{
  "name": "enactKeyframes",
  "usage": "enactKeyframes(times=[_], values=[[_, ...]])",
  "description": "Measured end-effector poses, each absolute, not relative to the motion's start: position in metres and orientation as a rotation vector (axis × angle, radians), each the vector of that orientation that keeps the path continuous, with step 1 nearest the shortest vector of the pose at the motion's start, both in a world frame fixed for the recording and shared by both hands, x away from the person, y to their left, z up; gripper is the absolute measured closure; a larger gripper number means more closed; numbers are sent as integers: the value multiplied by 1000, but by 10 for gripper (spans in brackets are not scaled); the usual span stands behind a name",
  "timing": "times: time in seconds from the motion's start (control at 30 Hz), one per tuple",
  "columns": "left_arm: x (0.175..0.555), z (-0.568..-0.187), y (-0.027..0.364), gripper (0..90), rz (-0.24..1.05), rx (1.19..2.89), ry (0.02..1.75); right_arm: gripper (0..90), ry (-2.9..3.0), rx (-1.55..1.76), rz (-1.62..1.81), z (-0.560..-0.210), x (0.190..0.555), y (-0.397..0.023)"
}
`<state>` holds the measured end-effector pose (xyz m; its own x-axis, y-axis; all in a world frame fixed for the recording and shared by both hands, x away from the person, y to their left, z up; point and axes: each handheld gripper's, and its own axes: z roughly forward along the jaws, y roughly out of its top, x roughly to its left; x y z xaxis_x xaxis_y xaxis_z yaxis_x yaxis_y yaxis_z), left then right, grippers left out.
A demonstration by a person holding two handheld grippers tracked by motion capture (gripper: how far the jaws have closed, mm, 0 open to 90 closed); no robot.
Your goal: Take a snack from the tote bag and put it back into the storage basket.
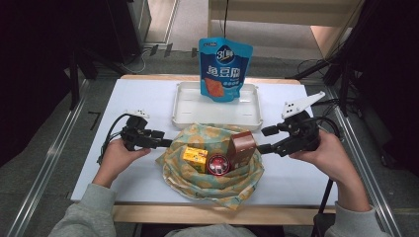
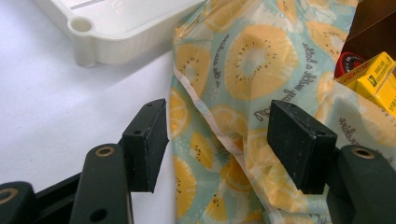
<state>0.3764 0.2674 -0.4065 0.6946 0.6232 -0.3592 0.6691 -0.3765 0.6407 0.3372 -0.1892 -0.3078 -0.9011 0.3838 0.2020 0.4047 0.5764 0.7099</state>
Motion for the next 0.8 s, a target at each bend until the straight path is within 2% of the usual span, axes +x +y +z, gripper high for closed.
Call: enactKeyframes(times=[0.8], values=[[377,-407,266,386,-74,2096,984,224,-2862,-562,-1190,-323,340,-146]])
